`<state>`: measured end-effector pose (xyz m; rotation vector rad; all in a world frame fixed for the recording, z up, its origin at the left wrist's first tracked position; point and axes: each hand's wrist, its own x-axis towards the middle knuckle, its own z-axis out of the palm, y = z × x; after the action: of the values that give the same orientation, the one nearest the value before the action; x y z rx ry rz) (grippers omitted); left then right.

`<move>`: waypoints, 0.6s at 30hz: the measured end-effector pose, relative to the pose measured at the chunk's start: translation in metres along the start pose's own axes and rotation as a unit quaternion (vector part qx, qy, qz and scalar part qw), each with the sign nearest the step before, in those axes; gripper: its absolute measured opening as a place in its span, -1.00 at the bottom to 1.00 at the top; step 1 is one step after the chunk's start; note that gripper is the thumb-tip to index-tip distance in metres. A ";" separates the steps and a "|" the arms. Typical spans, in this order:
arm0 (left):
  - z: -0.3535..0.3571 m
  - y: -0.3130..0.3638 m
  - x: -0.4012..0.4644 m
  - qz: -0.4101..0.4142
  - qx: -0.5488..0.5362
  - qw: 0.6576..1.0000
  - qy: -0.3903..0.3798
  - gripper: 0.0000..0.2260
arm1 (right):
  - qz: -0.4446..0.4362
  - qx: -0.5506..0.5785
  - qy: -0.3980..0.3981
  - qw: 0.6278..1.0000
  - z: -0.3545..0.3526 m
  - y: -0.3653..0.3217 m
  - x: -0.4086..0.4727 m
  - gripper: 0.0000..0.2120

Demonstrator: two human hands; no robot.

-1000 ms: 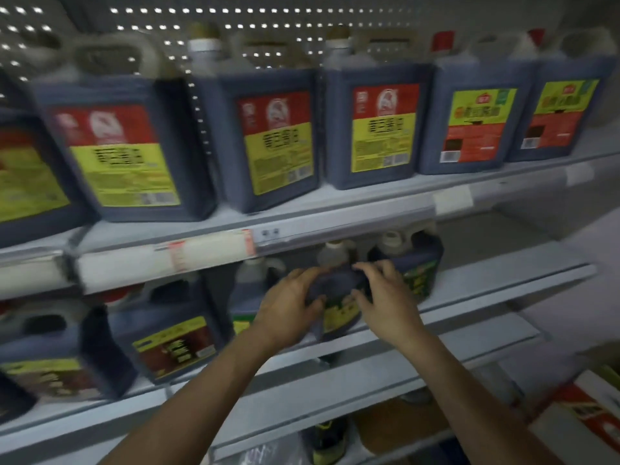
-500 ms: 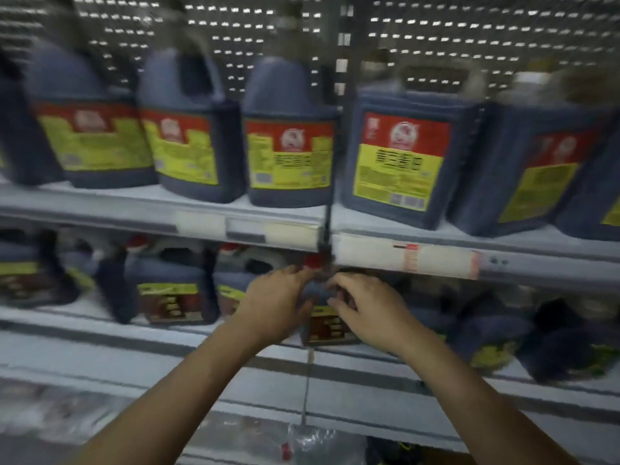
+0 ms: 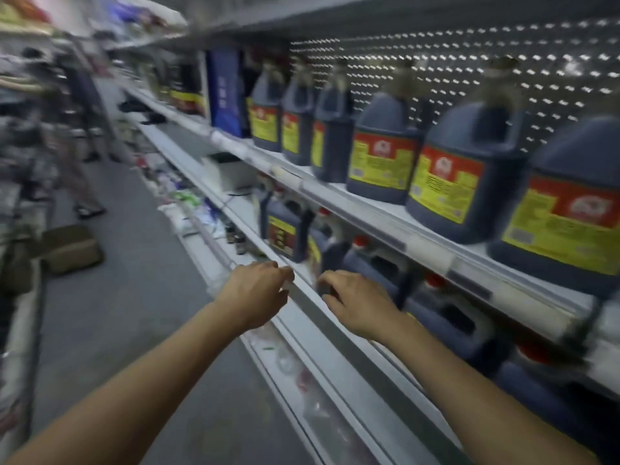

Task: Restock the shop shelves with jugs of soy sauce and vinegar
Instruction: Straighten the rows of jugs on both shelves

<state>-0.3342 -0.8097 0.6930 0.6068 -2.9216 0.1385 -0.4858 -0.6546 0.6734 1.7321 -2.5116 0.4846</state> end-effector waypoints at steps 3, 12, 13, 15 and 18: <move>-0.014 -0.049 -0.008 -0.051 0.012 0.999 0.001 -0.67 | -0.042 0.010 -0.002 0.999 -0.001 -0.032 0.050 -0.76; -0.035 -0.202 0.005 -0.131 0.030 0.991 0.020 -0.71 | -0.099 0.007 0.009 0.995 0.017 -0.121 0.192 -0.79; -0.037 -0.224 0.010 -0.134 0.032 0.990 0.024 -0.71 | -0.101 0.007 0.014 0.995 0.021 -0.134 0.211 -0.80; -0.039 -0.265 0.024 -0.132 0.044 0.990 0.033 -0.70 | -0.101 0.007 0.027 0.994 0.030 -0.159 0.249 -0.82; -0.039 -0.316 0.046 -0.116 0.049 0.991 0.043 -0.69 | -0.091 0.012 0.050 0.995 0.042 -0.190 0.303 -0.84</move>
<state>-0.2439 -1.1118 0.7583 0.9246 -2.7487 0.2740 -0.4174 -1.0016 0.7430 1.8717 -2.2642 0.5738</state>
